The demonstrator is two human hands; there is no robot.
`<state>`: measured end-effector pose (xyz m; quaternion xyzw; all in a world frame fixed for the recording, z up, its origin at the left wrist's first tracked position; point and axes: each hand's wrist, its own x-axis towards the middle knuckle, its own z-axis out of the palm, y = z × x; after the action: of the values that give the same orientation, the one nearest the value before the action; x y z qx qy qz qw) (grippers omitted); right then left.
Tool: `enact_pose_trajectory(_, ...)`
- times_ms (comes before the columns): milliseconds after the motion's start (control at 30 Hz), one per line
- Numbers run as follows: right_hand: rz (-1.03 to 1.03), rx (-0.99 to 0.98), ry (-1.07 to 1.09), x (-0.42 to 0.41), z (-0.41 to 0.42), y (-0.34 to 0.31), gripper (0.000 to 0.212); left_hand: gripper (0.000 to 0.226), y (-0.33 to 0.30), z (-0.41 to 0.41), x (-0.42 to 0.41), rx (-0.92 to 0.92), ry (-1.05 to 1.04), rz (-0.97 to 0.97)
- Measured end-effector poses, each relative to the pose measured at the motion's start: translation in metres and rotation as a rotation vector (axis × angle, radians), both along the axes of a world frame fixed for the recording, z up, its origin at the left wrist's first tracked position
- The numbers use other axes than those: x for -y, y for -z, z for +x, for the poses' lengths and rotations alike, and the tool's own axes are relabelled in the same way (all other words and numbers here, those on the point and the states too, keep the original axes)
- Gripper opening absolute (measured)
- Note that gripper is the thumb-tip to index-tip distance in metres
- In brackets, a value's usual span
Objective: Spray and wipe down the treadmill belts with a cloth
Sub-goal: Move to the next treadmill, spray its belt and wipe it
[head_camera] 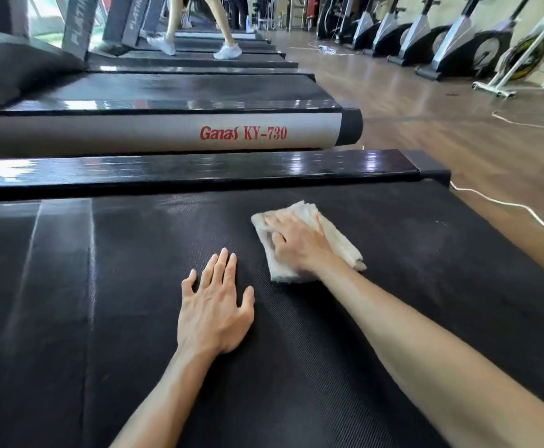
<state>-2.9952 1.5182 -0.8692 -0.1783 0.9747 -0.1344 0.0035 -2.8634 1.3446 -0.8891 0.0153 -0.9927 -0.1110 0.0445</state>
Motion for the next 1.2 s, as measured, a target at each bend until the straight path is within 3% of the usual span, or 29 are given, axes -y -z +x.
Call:
enact_pose_trajectory(100,-0.052,-0.023,-0.069,-0.056,0.035,0.009,0.06,0.085,0.001,0.0,0.0,0.003,0.002,-0.016)
enact_pose_trajectory(200,-0.005,-0.022,0.026,-0.102,0.016,0.018,0.051,0.087,0.002,0.001,-0.001,-0.006,0.004,-0.01)
enact_pose_trajectory(333,0.033,0.011,0.299,-0.075,-0.057,-0.001,0.053,0.089,0.004,0.002,-0.002,-0.019,0.002,0.008)
enact_pose_trajectory(400,0.081,0.046,0.323,-0.041,-0.082,-0.007,0.054,0.089,0.003,0.002,-0.001,-0.029,0.008,0.02)
enact_pose_trajectory(600,0.109,0.004,-0.08,0.08,-0.066,-0.008,0.05,0.089,0.001,0.0,0.001,-0.002,0.021,-0.02)
enact_pose_trajectory(700,0.13,0.057,-0.135,0.065,-0.084,0.0,0.053,0.089,-0.001,0.0,0.001,0.0,0.022,-0.019)
enact_pose_trajectory(767,0.12,0.062,-0.043,0.027,-0.101,0.003,0.054,0.088,0.0,0.001,0.002,-0.011,0.026,-0.001)
enact_pose_trajectory(900,0.107,-0.06,0.389,-0.064,-0.095,-0.001,0.05,0.088,0.002,0.002,0.002,-0.024,0.019,0.008)
enact_pose_trajectory(967,0.133,-0.027,0.504,-0.073,-0.083,-0.003,0.052,0.087,0.003,0.001,0.002,-0.015,0.025,0.008)
enact_pose_trajectory(1067,0.059,-0.008,0.423,-0.034,-0.065,0.003,0.052,0.086,0.005,0.0,0.002,-0.005,0.01,0.006)
enact_pose_trajectory(1200,-0.008,-0.081,0.132,0.008,-0.011,0.01,0.049,0.074,0.001,0.002,0.003,0.01,0.001,0.033)
